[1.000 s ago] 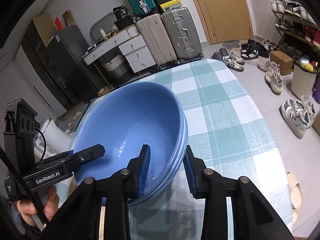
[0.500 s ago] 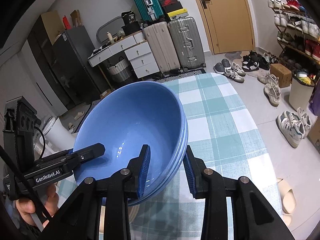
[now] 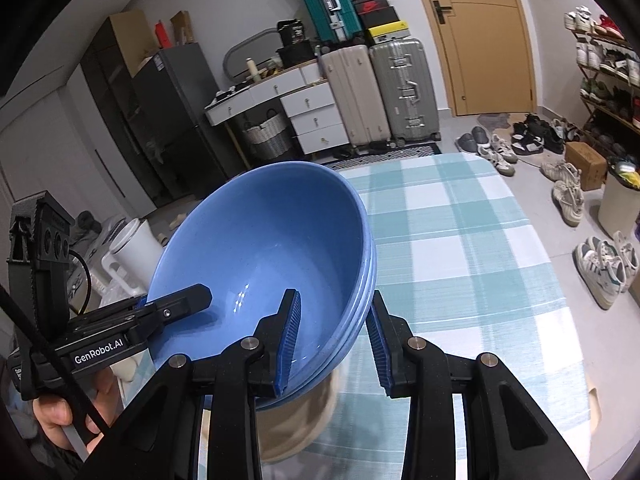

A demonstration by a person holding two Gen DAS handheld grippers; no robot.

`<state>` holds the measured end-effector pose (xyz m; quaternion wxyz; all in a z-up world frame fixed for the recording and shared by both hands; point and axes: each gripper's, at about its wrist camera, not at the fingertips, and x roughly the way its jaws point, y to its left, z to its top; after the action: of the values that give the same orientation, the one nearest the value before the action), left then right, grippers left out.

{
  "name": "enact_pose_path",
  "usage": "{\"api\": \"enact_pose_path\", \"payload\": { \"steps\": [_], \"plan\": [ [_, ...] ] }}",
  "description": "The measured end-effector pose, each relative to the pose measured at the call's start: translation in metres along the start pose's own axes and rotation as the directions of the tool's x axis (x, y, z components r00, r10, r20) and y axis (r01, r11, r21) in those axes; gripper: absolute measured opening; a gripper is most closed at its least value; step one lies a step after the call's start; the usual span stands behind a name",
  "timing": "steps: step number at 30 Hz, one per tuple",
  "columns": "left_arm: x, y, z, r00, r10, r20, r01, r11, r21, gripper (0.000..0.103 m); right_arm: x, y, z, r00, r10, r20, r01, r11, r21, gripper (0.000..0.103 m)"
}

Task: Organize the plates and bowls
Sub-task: 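Carry the nested blue bowls over the cream plate stack with both tools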

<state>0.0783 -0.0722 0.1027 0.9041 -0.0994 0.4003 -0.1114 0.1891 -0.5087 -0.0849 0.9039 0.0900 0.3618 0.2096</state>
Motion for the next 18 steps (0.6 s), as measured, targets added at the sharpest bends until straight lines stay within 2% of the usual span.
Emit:
{"api": "enact_pose_path", "payload": {
  "steps": [9,18],
  "plan": [
    [-0.018,0.027,-0.013,0.999,0.031,0.005,-0.031,0.999,-0.031,0.032,0.015,0.018,-0.005,0.999,0.033,-0.024,-0.033,0.999,-0.019,0.034],
    [-0.018,0.045,-0.017,0.999,0.053,0.003,-0.052,0.997,-0.060,0.032,0.033,0.031,-0.006,0.998,0.047,-0.048,-0.049,0.998,-0.039,0.034]
  ]
}}
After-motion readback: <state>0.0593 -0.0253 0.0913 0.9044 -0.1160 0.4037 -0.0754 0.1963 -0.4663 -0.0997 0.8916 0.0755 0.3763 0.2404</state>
